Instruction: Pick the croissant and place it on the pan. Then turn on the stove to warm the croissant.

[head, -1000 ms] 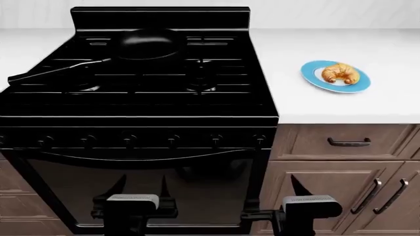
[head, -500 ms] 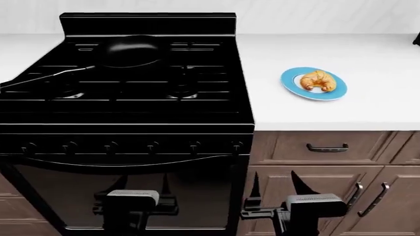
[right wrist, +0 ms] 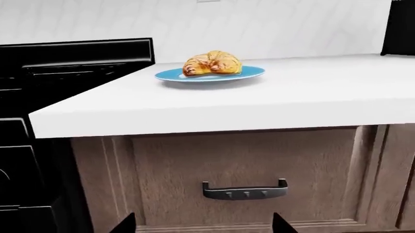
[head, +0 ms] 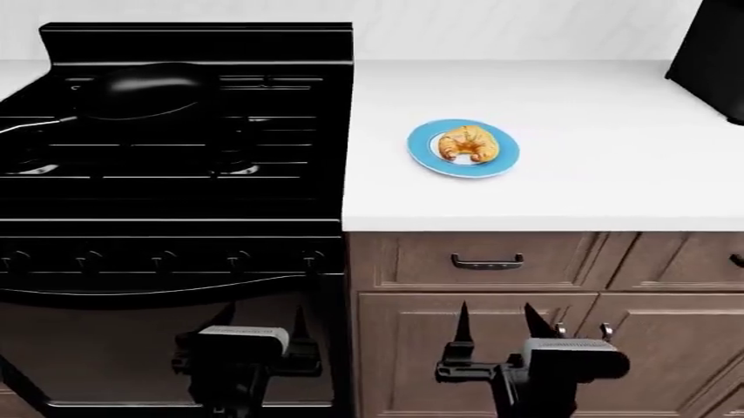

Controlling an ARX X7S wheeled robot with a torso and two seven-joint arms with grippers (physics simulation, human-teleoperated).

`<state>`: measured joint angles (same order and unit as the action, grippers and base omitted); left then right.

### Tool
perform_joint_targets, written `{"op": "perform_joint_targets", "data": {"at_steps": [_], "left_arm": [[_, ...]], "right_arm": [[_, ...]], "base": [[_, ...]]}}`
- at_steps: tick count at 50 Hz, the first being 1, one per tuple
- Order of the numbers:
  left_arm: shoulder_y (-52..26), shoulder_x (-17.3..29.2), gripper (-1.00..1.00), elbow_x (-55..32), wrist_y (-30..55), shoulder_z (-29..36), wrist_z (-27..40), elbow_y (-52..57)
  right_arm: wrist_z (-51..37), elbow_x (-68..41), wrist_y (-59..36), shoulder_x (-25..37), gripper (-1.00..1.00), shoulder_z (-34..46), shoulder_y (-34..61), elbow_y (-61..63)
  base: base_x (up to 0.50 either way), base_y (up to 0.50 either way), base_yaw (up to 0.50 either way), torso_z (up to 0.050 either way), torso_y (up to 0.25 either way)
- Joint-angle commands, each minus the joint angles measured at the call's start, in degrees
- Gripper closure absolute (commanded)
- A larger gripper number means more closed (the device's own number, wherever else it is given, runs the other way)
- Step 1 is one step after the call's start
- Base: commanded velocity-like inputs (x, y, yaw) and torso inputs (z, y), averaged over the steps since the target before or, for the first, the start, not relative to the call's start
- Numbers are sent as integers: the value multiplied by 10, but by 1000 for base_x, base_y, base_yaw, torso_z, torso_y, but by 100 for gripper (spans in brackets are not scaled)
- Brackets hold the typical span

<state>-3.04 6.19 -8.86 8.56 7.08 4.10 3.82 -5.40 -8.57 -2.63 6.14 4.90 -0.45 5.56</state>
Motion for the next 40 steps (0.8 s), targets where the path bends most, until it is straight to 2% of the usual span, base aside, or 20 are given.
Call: {"op": "perform_joint_targets", "data": {"at_steps": [1, 8, 13, 17, 21, 25, 28, 33, 36, 40], "left_arm": [[-7, 20, -100, -40, 140, 2, 11, 94], [-46, 52, -100, -137, 369, -38, 31, 255], [-108, 68, -100, -215, 518, -89, 52, 347], [-185, 67, -100, -295, 657, -143, 67, 394], [-294, 54, -100, -384, 810, -217, 87, 420], [-357, 106, -100, -579, 813, -223, 233, 364], [-400, 131, -100, -669, 810, -216, 304, 328], [-454, 156, -100, -755, 804, -202, 375, 293], [-471, 168, -100, -811, 797, -193, 425, 284], [-483, 180, -100, -843, 785, -181, 452, 279]], "right_arm": [[-16, -42, -94, 18, -100, -6, -3, 95], [-42, -104, -315, 72, -100, -27, 26, 285], [-70, -204, -500, 86, -100, -76, 87, 377], [-86, -277, -611, 98, -100, -129, 157, 418], [-115, -346, -735, 104, -100, -179, 261, 436], [-128, -404, -831, 112, -100, -221, 353, 445], [-160, -472, -872, 122, -100, -248, 409, 433], [-261, -619, -869, 165, -100, -254, 469, 391], [-286, -652, -865, 179, -100, -247, 487, 382], [-318, -691, -862, 194, -100, -236, 508, 371]], "base": [[0, 0, 0, 0, 0], [0, 0, 0, 0, 0], [0, 0, 0, 0, 0], [0, 0, 0, 0, 0], [0, 0, 0, 0, 0], [0, 0, 0, 0, 0], [0, 0, 0, 0, 0], [159, -25, 0, 0, 0], [500, -126, 0, 0, 0], [500, -126, 0, 0, 0]]}}
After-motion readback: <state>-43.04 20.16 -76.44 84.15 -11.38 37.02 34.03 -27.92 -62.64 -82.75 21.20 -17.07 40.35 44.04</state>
